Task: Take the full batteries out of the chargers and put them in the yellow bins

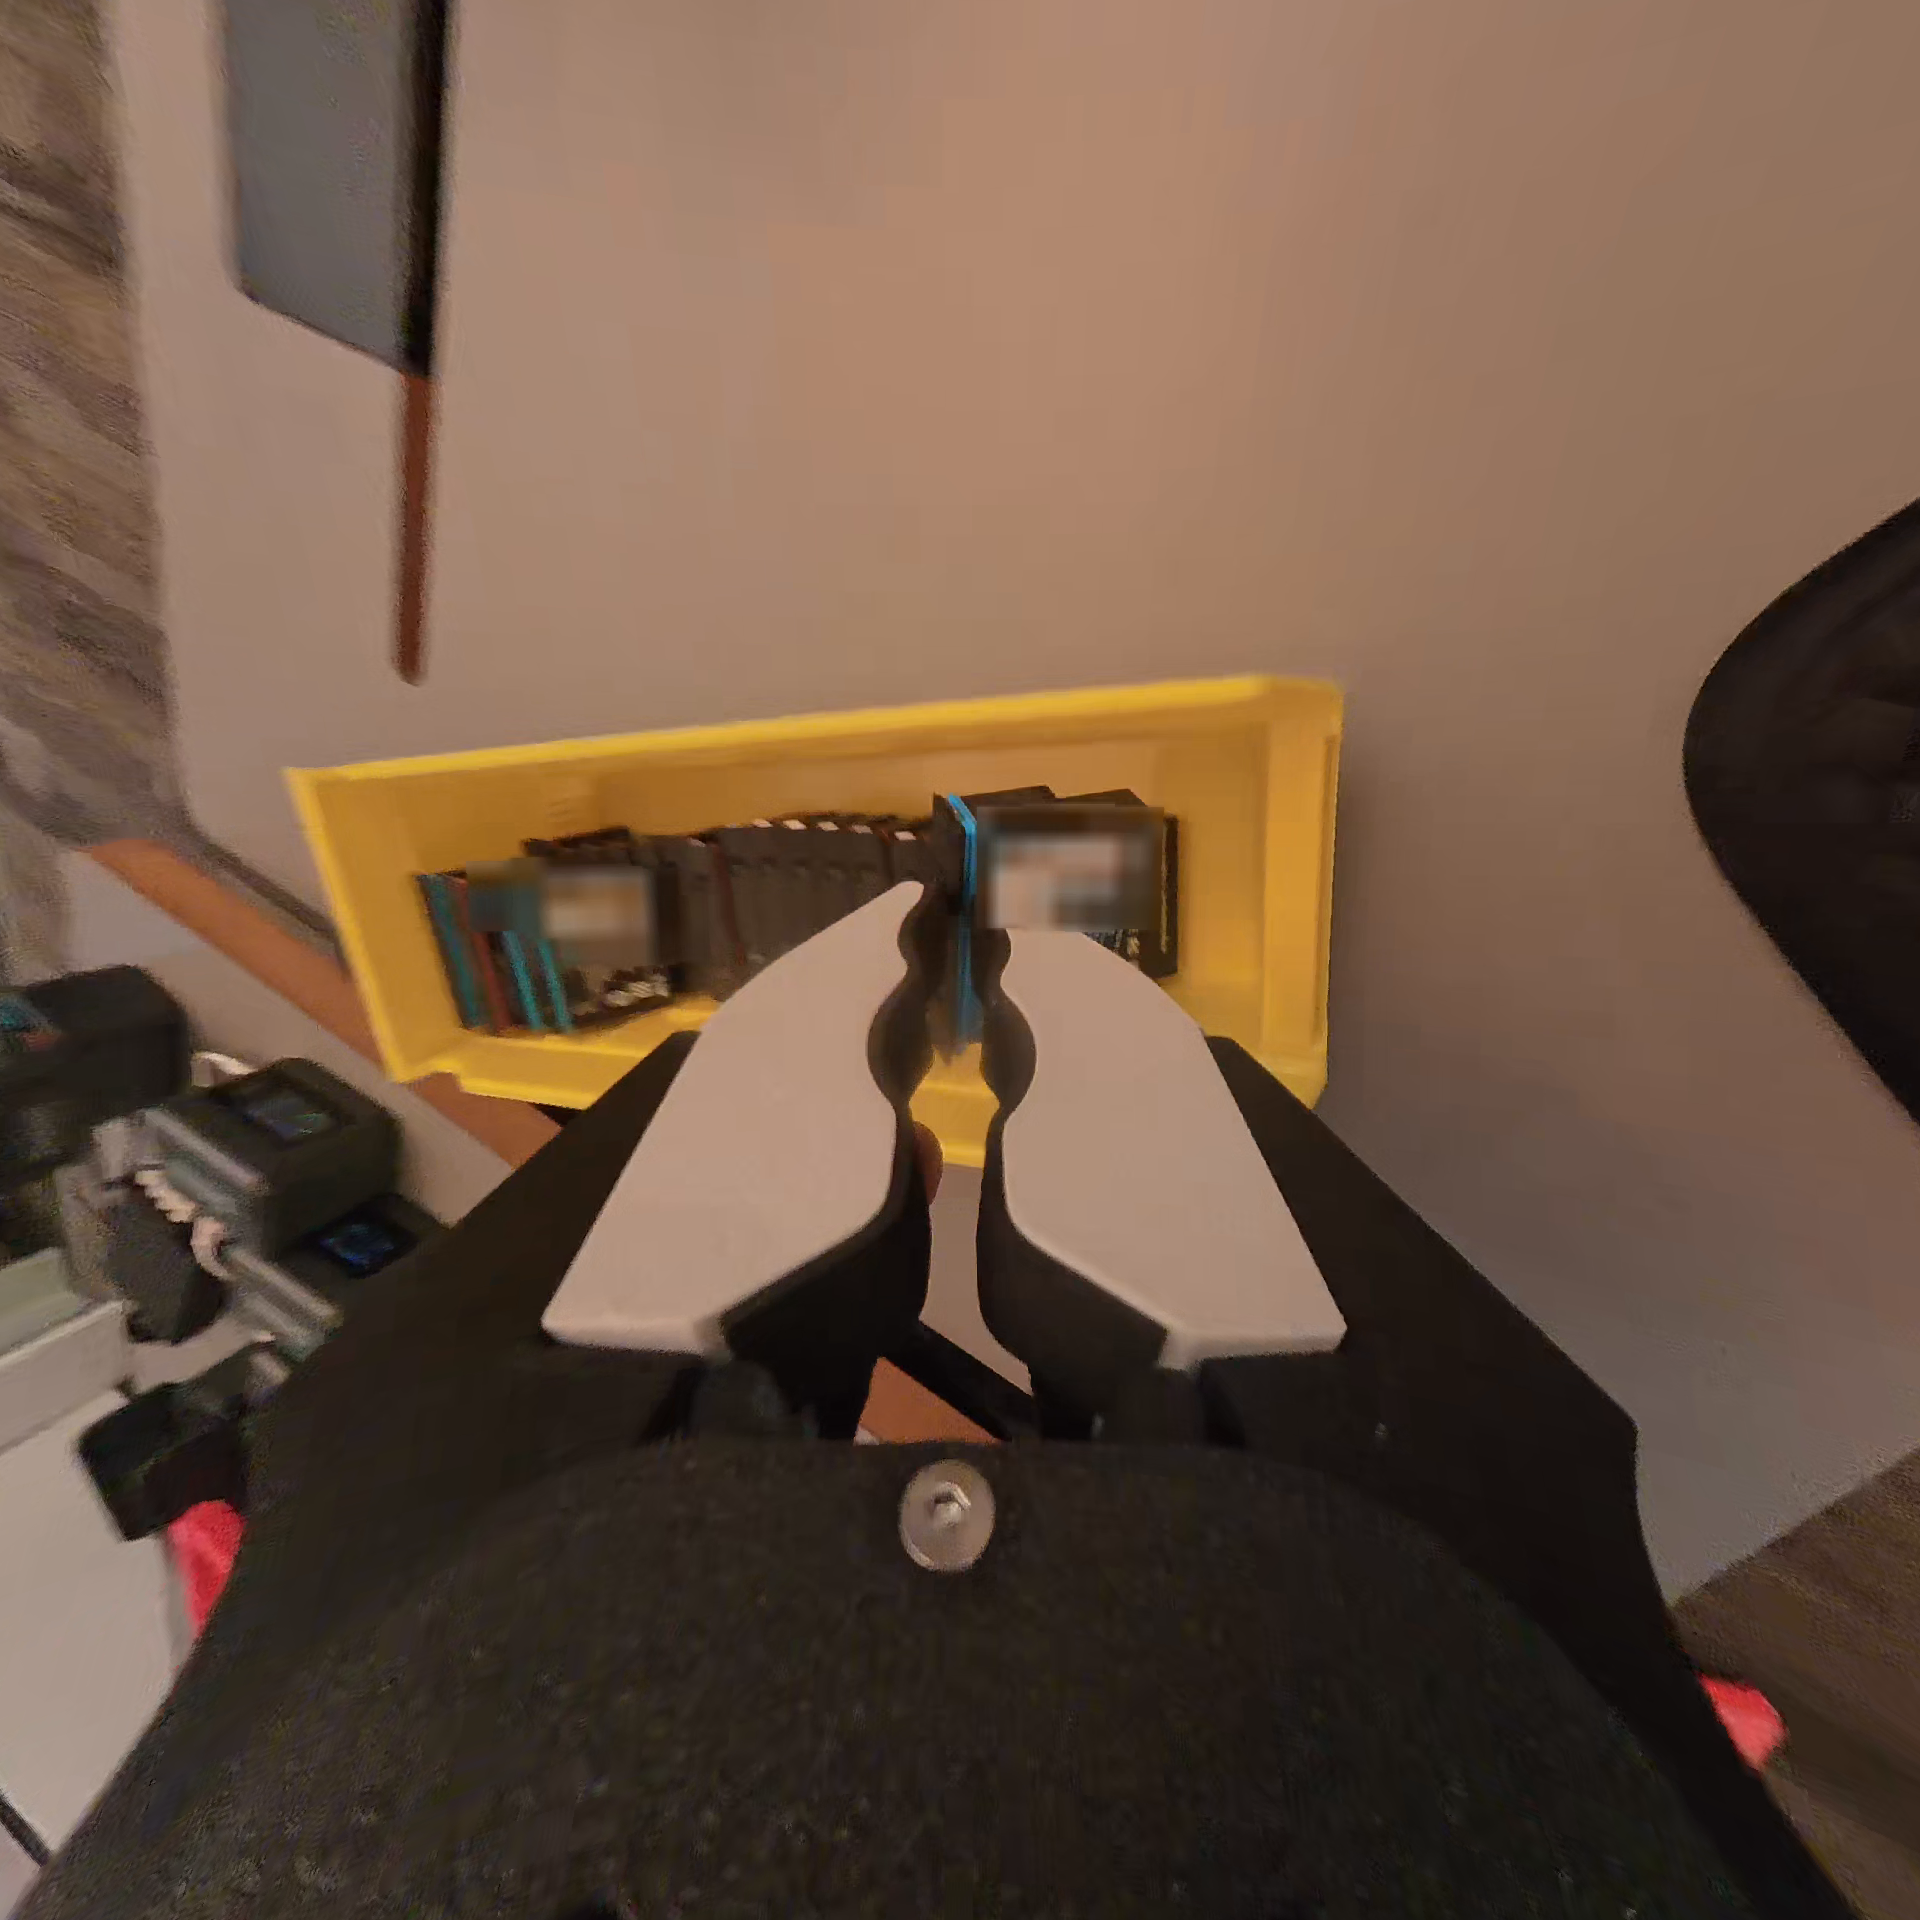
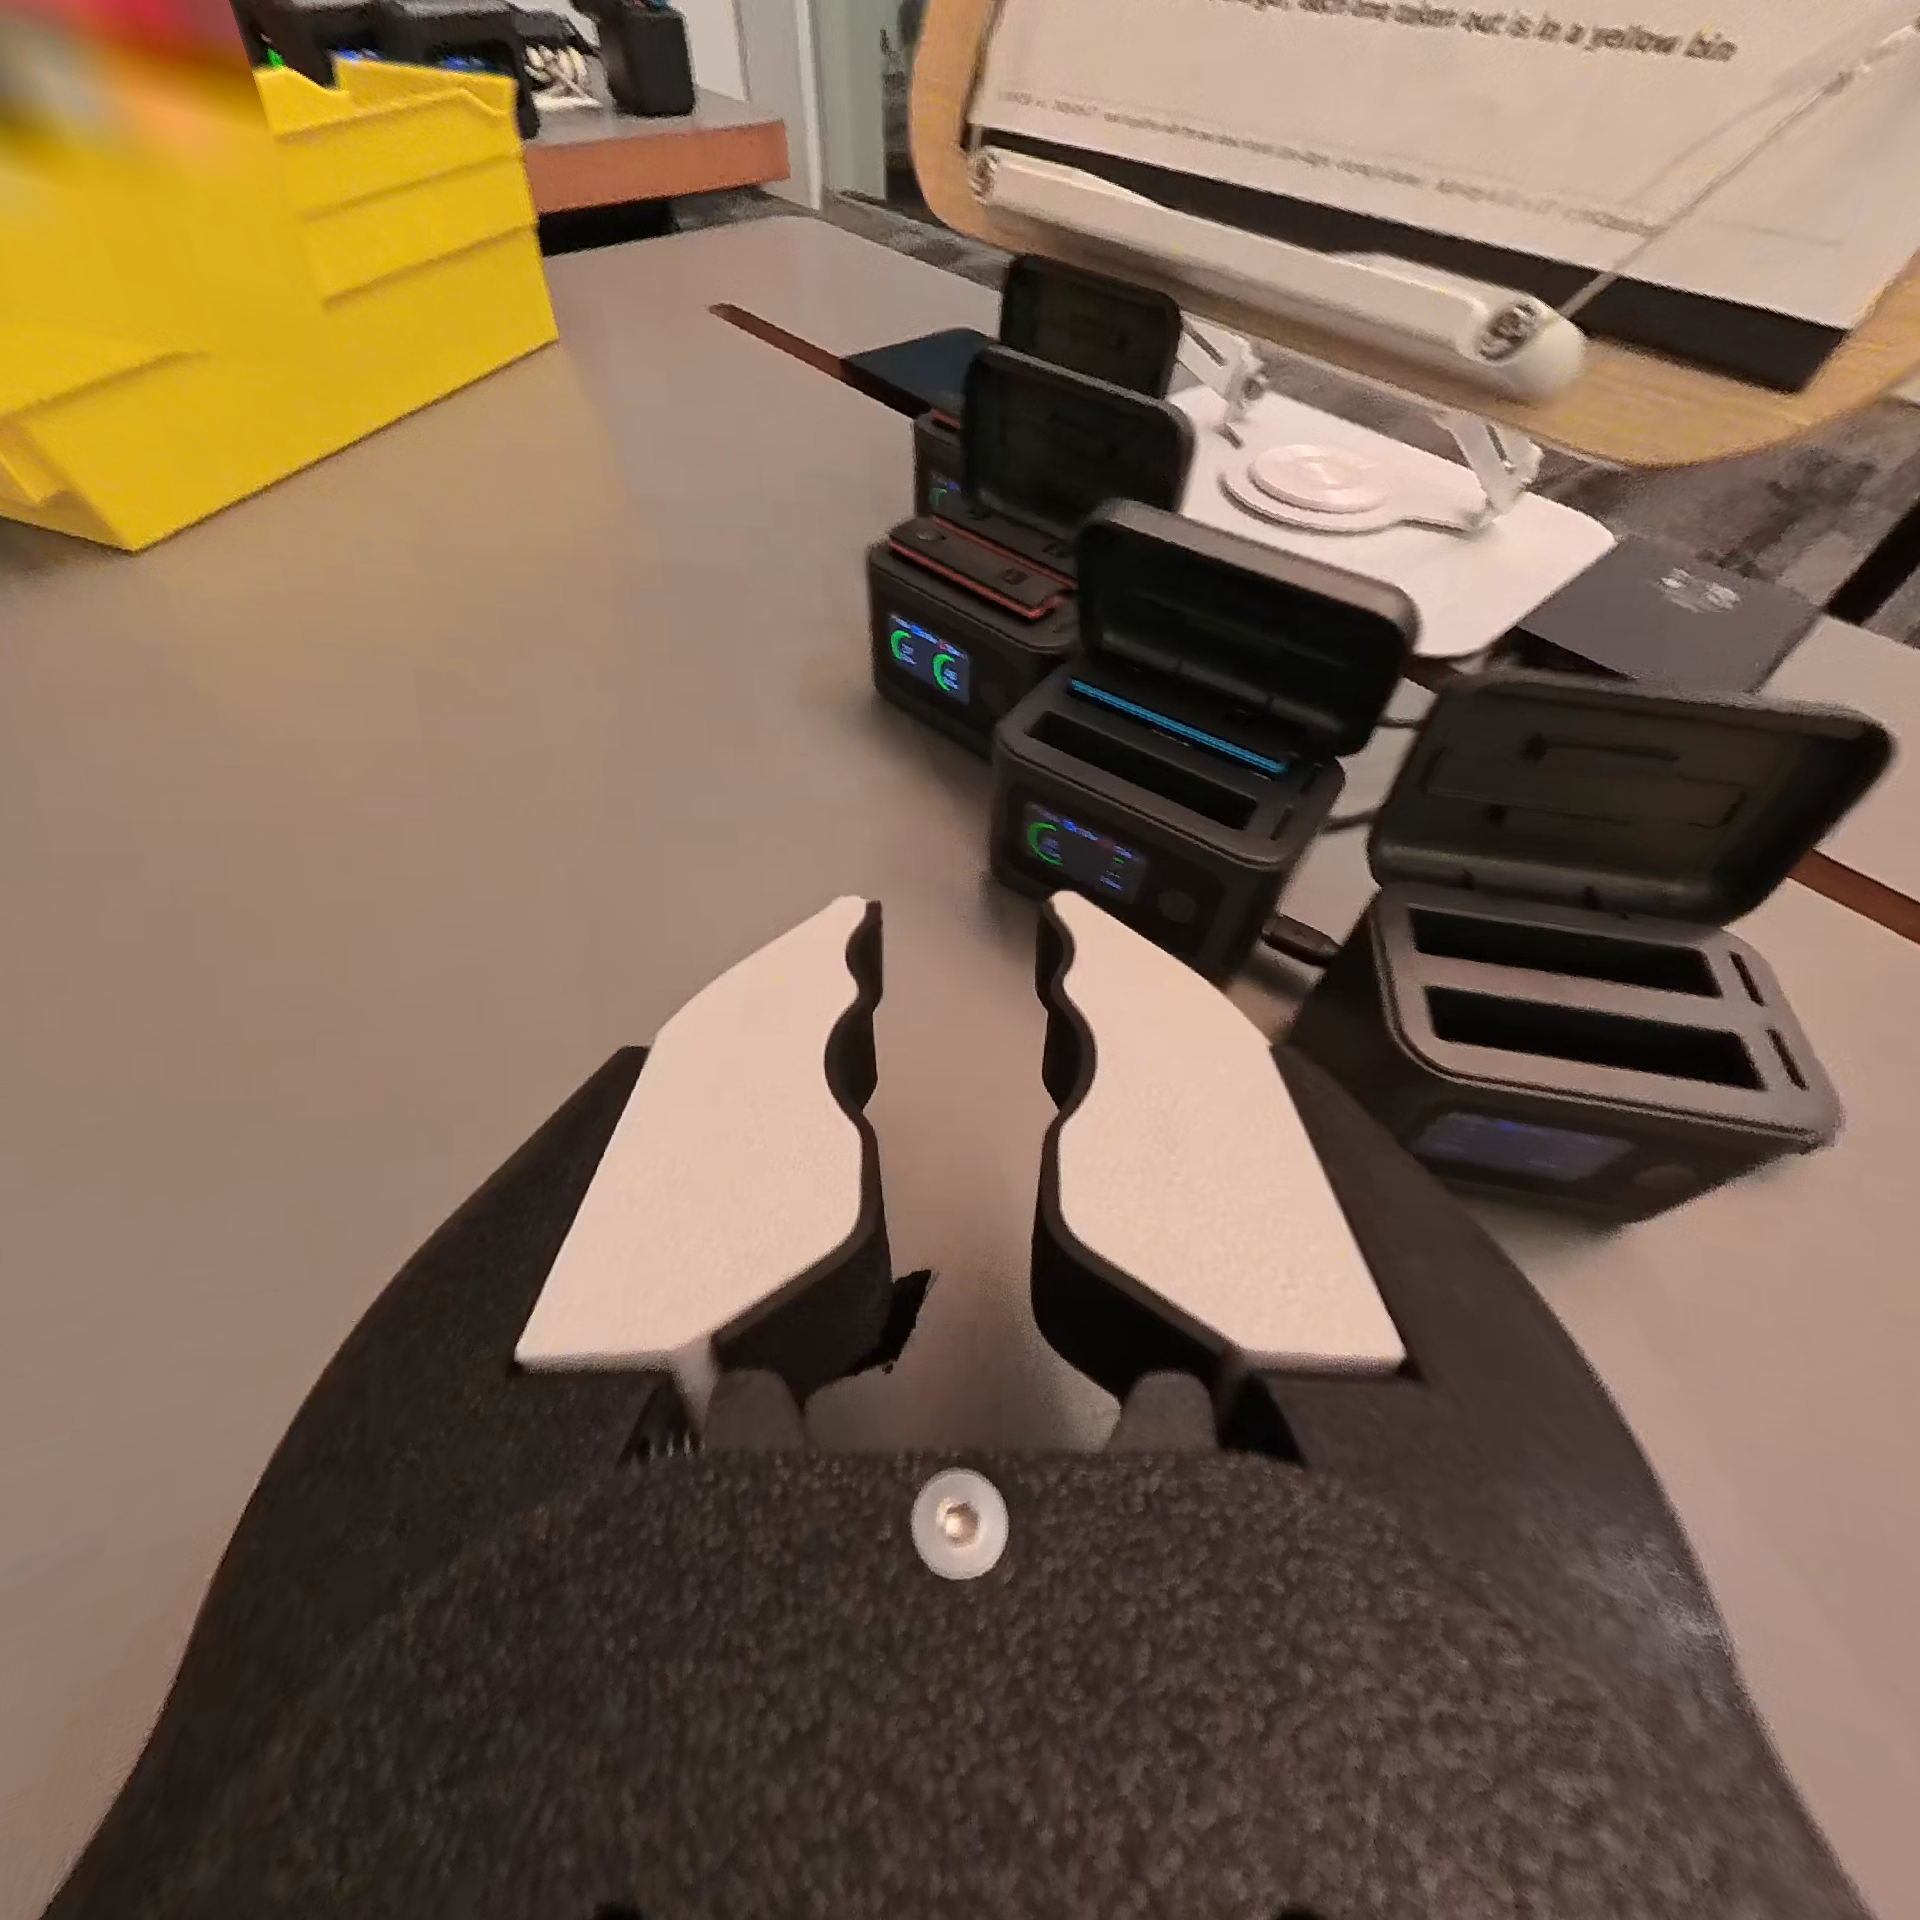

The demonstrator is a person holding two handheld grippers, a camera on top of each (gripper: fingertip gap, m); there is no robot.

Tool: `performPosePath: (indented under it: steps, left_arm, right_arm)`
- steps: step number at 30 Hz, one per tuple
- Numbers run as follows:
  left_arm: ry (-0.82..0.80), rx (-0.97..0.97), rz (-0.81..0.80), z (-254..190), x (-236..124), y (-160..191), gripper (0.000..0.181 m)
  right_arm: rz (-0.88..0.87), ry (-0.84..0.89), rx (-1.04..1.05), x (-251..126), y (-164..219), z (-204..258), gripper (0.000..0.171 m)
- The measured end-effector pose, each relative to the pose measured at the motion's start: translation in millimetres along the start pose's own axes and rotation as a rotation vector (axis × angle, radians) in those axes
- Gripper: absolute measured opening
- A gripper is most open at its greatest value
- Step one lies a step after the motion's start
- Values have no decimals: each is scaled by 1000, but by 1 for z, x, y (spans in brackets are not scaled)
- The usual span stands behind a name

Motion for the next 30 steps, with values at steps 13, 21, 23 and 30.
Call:
performPosePath:
  steps: [13,21,23,30]
  left_arm:
    - [11,262,-601,-84,-33,-217,5]
    - [53,280,-709,-112,-7,-294,5]
    - [88,270,-731,-115,-3,-296,6]
    - [308,149,-797,-119,7,-280,24]
  right_arm:
    - [-83,-288,8,-14,-78,136,43]
    - [-43,-186,52,-17,-69,112,15]
    - [-26,-189,31,-18,-63,104,10]
    - [-38,-403,-156,-27,-46,106,10]
Point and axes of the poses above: each gripper's, where its closed fingertips meet, x out along the fingers, y out of its underside, z = x × y across the jaws, the point moved 4 cm from there along -x, back along the fingers, and after that the axes turned 3 degrees about z, right-handed, at the moved point
